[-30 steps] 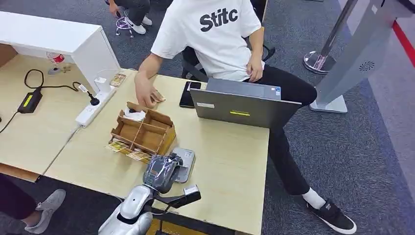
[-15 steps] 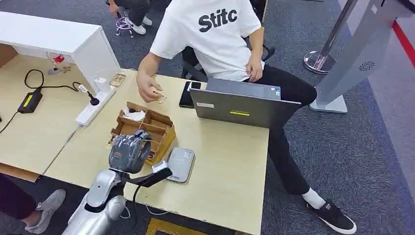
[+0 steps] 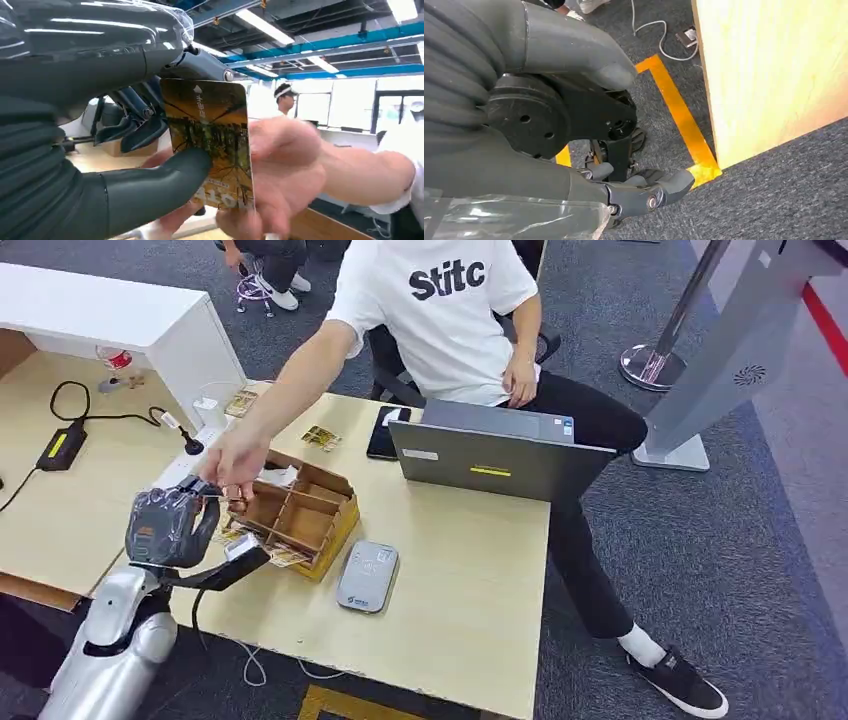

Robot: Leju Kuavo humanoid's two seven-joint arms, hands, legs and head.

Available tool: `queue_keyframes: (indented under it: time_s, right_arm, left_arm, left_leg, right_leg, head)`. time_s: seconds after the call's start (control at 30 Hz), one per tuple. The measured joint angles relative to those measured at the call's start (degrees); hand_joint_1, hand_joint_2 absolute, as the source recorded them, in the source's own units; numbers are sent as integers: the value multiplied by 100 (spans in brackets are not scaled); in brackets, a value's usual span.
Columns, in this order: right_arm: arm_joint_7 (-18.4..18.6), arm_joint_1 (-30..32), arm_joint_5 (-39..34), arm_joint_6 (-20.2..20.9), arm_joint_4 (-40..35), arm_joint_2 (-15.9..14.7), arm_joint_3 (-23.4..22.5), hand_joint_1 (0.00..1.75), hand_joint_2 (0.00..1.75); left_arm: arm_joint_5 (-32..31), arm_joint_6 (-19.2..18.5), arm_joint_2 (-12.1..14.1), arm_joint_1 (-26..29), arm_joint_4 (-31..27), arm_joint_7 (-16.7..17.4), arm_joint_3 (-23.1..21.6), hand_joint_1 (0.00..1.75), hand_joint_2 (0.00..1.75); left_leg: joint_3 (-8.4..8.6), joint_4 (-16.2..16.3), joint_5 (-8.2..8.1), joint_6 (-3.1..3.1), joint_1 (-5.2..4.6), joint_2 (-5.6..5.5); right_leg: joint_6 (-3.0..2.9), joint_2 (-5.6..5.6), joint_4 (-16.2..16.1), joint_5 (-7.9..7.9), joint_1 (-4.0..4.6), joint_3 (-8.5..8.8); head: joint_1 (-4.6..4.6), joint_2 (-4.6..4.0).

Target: Pass the card to the sensor for recognition and then transmit it.

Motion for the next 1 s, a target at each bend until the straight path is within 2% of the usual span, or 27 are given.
queue_keyframes:
  time_s: [0.27, 0.3, 0.33, 0.47, 0.67, 0.77, 0.93, 1.0]
  right_arm:
    - [39, -10, -66, -44, 2, 0, -111, 0, 175]
    - [55, -10, -72, -44, 2, 0, -116, 0, 175]
    - [72, -10, -72, -44, 2, 0, -120, 0, 175]
    - [120, -19, -94, -138, 2, 0, -144, 0, 175]
    - [286, -24, -135, -407, 4, 2, -295, 0, 175]
    - [517, -36, 15, -819, 22, 0, -310, 0, 175]
    - [1254, -100, 193, -1807, 63, -57, -310, 0, 175]
    - [1296, -108, 138, -1843, 66, -59, -325, 0, 175]
  left_arm:
    - [48, 161, 42, 117, 63, -133, 247, 175, 175]
    - [55, 175, 42, 134, 66, -142, 267, 124, 175]
    - [63, 186, 44, 148, 72, -149, 277, 0, 175]
    - [123, 322, 35, 263, 83, -258, 350, 0, 175]
    - [621, 553, -175, 812, -414, -822, 472, 0, 175]
    - [614, 507, -378, 1034, -692, -977, 470, 0, 175]
    - [540, 407, -684, 1053, -937, -1010, 265, 0, 175]
    - [523, 380, -721, 1045, -959, -1012, 212, 0, 175]
  left_leg:
    - [-1, 0, -1, 0, 0, 6]
    - [-2, 0, -1, 0, 0, 6]
    - [-4, 0, -1, 0, 0, 6]
    - [-9, 0, -2, 0, 0, 5]
    - [-11, 0, -2, 1, -2, 5]
    - [-12, 0, -2, 1, -3, 1]
    - [-11, 1, 1, 4, -5, 1]
    - [-11, 1, 2, 5, -5, 1]
  right_leg:
    - [0, 6, 1, 0, 0, -4]
    - [0, 7, 0, 0, 0, -5]
    - [-1, 7, 0, 0, 0, -7]
    - [0, 6, 0, -1, 0, -12]
    - [-1, 6, -4, -1, -2, -14]
    - [0, 1, -7, -1, -4, -26]
    - [7, 2, -7, 7, -5, -26]
    - [7, 2, -7, 8, -5, -25]
  head:
    - [-2, 0]
    - [-2, 0]
    - [-2, 0]
    - [-2, 0]
    - [-2, 0]
    - [-2, 0]
    - [-2, 0]
    - [-2, 0]
